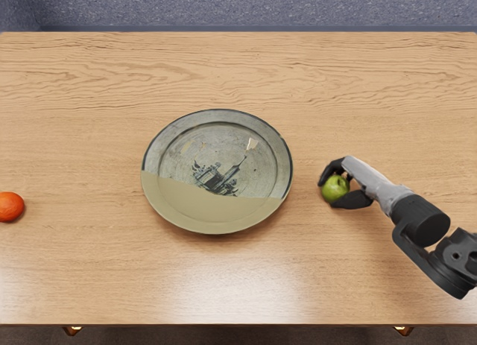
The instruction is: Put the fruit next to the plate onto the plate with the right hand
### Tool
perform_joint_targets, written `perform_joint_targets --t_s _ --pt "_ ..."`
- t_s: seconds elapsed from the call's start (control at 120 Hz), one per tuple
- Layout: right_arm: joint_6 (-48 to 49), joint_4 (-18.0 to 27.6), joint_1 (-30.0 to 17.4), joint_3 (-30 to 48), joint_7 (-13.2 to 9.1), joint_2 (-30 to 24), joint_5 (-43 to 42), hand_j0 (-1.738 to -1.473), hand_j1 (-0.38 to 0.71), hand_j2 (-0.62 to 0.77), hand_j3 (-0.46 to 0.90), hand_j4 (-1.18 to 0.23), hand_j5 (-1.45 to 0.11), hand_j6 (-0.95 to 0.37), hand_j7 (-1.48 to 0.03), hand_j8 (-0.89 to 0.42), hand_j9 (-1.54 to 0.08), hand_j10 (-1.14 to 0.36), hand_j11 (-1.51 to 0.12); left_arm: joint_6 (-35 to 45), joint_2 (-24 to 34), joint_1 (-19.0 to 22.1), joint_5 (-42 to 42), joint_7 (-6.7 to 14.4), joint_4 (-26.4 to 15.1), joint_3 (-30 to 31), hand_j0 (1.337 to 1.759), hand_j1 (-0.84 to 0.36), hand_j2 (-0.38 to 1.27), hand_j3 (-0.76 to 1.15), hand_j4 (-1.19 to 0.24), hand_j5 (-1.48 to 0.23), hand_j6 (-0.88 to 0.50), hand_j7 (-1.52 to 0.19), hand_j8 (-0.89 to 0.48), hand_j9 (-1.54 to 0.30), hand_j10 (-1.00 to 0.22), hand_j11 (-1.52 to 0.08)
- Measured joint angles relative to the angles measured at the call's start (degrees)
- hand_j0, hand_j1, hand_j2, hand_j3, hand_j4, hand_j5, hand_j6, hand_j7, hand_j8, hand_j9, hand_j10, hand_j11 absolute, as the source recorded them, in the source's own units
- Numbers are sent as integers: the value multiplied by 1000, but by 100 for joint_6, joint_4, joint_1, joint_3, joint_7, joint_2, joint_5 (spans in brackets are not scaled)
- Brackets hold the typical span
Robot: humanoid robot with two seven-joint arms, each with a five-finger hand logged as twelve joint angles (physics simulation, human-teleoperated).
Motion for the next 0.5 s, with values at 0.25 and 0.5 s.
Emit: perform_joint_targets --t_s 0.25,0.5 --pt "17 -48 8 54 4 -12 124 -1643 284 144 0 -816 -1060 -422 -1058 -300 -1089 -512 -1120 0 0 0 1 1 0 0 1658 69 47 -1 -234 -304 -234 -304 -234 -304 -233 -304" --pt "687 -25 317 580 12 -108 791 -1644 291 234 1 -820 -1138 -424 -1094 -276 -1142 -493 -1177 0 0 0 1 1 0 0 1658 69 47 -1 -234 -304 -234 -304 -234 -304 -233 -304"
